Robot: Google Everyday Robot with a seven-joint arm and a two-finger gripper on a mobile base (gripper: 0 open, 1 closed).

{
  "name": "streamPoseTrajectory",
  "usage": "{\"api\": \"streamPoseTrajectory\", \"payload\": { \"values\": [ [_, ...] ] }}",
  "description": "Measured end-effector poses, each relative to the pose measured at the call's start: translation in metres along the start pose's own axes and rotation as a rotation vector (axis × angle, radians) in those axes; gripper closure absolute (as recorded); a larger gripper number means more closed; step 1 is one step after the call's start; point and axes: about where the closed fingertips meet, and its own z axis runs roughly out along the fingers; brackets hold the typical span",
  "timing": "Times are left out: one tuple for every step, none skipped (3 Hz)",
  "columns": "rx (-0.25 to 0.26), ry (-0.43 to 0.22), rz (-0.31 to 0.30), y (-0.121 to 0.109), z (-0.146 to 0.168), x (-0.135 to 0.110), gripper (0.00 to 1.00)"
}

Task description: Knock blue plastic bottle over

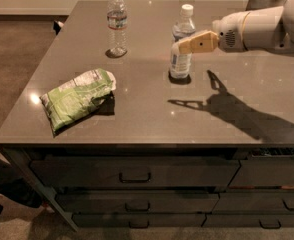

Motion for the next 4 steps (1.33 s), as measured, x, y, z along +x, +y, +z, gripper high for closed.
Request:
{"api": "streamPoseTrajectory", "payload": {
  "values": [
    [-0.018, -0.019, 0.004, 0.004, 0.015, -0.006, 0.0],
    [-0.026, -0.026, 0.002, 0.003, 0.031, -0.01, 0.0],
    [-0.016, -0.024, -0.01, 0.003, 0.042, -0.015, 0.21],
    [0.004, -0.015, -0.024, 0.002, 0.041, -0.018, 0.44]
  ]
}}
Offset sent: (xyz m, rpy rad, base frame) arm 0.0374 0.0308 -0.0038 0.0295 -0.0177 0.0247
